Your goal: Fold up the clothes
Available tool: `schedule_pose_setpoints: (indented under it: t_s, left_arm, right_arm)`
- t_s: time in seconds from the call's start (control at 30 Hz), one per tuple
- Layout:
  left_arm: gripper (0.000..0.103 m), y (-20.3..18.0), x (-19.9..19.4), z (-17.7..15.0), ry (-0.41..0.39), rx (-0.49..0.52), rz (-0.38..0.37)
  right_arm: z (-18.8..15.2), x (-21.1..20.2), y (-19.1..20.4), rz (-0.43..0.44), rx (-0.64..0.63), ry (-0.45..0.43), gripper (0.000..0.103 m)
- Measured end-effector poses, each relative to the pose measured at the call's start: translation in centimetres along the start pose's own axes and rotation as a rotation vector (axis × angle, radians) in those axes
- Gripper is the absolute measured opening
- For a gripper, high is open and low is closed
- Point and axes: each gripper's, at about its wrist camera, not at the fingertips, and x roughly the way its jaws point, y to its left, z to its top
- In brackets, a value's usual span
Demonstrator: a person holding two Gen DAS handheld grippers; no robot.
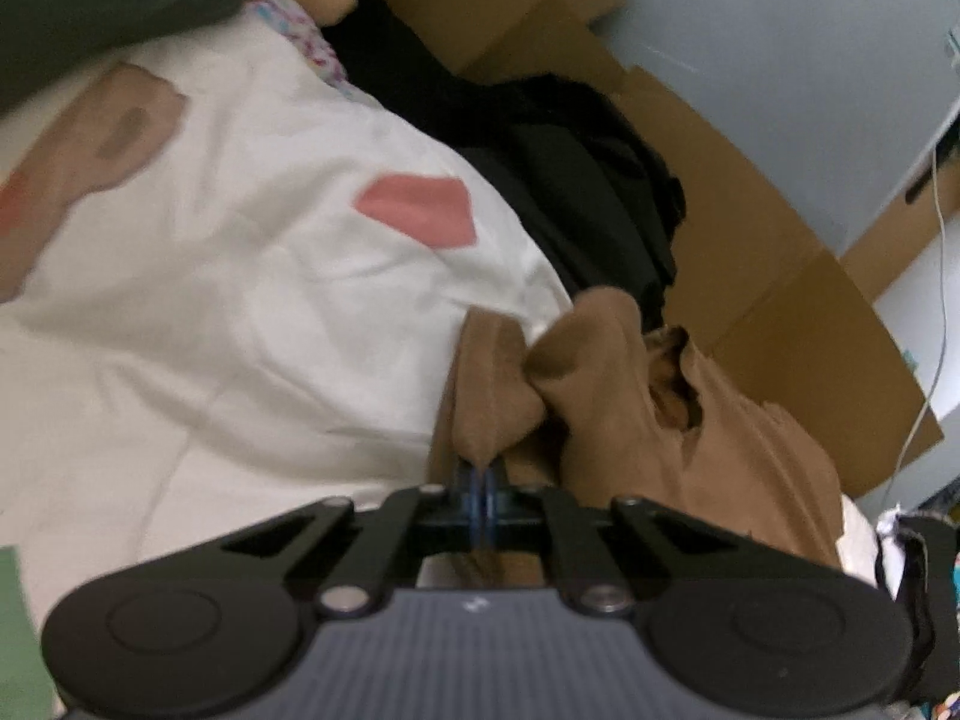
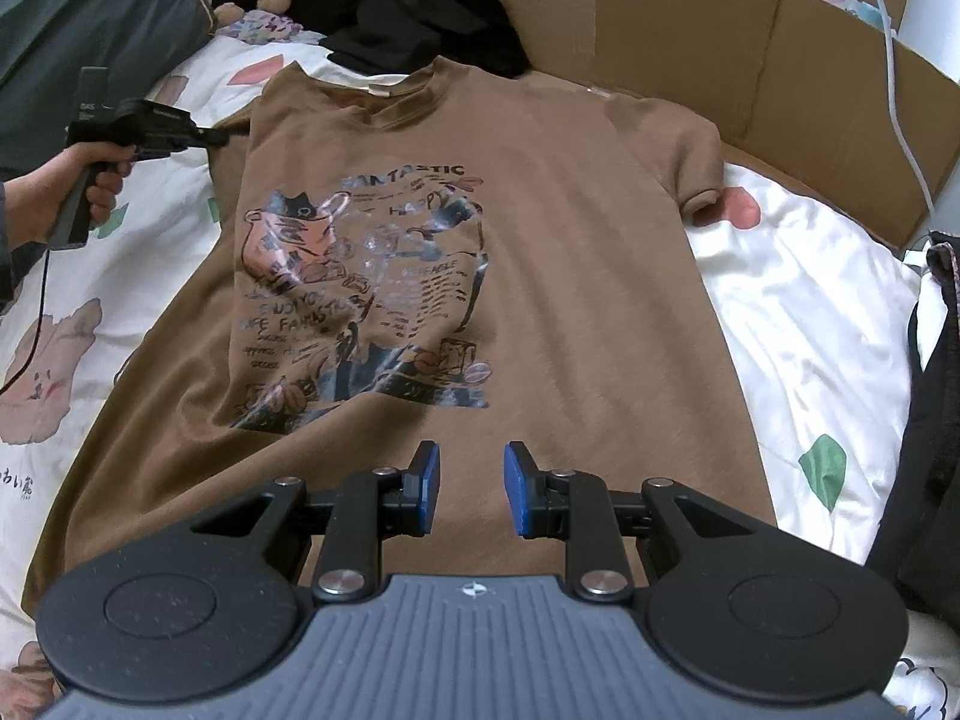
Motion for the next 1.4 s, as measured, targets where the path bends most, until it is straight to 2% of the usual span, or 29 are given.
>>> schedule_pose_setpoints:
  t_s: [0.23,0.4,0.53,0.63,0.77,0.87,0.97,1.03,1.07,1.17,1.27,1.4]
  left_arm:
    - [0.002,1.1,-4.5,1.2,-0.118,-0.098,-0.04]
    - [0.002,0.3,-8.0,2.7,-0.205,-0.11,-0.083]
    - [0.002,0.0,-10.0,3.1,-0.238,-0.103,-0.1]
    - [0.002,-0.4,-11.5,3.3,-0.267,-0.095,-0.096]
    - [0.002,-0.3,-13.2,2.9,-0.307,-0.086,-0.052]
    - [0.004,0.3,-13.5,2.1,-0.271,-0.093,0.007]
    - [0.015,2.1,-12.9,0.8,-0.215,-0.145,0.039]
    - [0.031,3.7,-12.5,-0.5,-0.196,-0.178,0.067]
    - [0.035,4.2,-12.4,-1.1,-0.195,-0.183,0.082]
    - [0.037,5.4,-12.3,-2.4,-0.185,-0.199,0.103]
    - [0.04,6.5,-11.7,-3.8,-0.138,-0.197,0.119]
    - [0.044,7.4,-11.5,-5.1,-0.127,-0.194,0.108]
  right_arm:
    - [-1.0,-0.2,0.4,-0.003,-0.009,0.003,0.027]
    - [-1.4,-0.6,0.6,-0.013,-0.014,0.002,0.027]
    - [-1.4,-0.9,0.9,-0.018,-0.012,-0.006,0.027]
    - [-1.5,-0.8,1.2,-0.016,-0.017,-0.004,0.027]
    - [-1.9,-0.9,1.6,-0.009,-0.027,0.0,0.027]
    - [-2.2,-1.0,1.7,-0.01,-0.027,0.004,0.027]
    - [-2.3,-0.9,1.8,-0.011,-0.026,0.006,0.027]
    - [-2.5,-0.9,1.9,-0.01,-0.021,0.007,0.027]
    - [-2.6,-0.9,1.9,-0.009,-0.02,0.009,0.027]
    - [-3.0,-0.8,2.0,-0.006,-0.018,0.015,0.027]
    - [-3.4,-0.7,2.0,-0.005,-0.017,0.024,0.027]
    - [-3.7,-0.4,2.0,-0.009,-0.01,0.031,0.027]
